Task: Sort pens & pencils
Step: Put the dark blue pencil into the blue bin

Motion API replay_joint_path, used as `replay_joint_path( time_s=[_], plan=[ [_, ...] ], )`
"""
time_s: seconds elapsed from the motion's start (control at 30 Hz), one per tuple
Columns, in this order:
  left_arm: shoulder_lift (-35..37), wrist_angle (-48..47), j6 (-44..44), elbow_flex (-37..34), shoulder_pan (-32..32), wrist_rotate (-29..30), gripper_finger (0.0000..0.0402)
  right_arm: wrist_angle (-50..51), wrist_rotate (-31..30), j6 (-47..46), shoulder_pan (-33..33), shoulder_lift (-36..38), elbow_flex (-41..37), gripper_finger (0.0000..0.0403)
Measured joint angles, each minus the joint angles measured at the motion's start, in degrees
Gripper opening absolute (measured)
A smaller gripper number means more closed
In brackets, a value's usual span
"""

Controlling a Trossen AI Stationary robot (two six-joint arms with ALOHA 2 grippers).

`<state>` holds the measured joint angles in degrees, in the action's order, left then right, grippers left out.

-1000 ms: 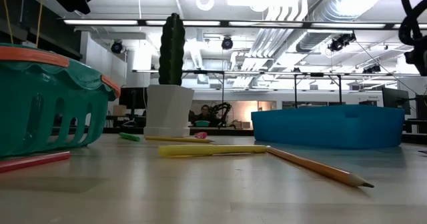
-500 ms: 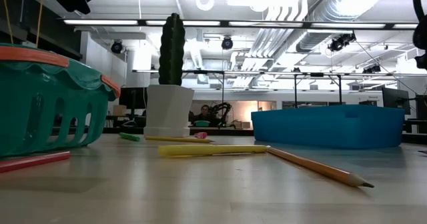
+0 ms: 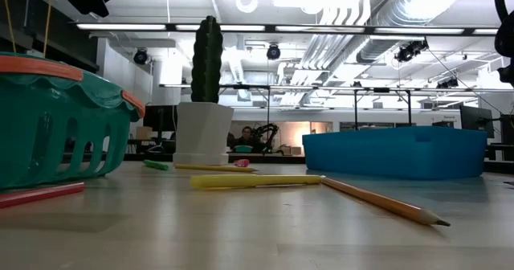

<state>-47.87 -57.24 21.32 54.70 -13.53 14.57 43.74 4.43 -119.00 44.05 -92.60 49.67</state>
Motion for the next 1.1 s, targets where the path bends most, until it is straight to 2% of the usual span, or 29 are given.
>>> replay_joint_path(
  time_s=[0.73,0.9,1.1],
  plan=[
    [0.00,0.01,-0.02,0.00,0.01,0.00,0.0175,0.65,0.16,0.56,-0.02,0.00,-0.01,0.0113],
    [0.00,0.01,-0.02,0.01,-0.01,0.00,0.0175,-4.45,0.55,-0.84,-0.27,0.14,-3.20,0.0113],
    [0.00,0.00,-0.02,0.00,0.00,-0.49,0.0175,-2.85,-1.13,-1.85,0.27,0.04,-2.62,0.0113]
  ],
)
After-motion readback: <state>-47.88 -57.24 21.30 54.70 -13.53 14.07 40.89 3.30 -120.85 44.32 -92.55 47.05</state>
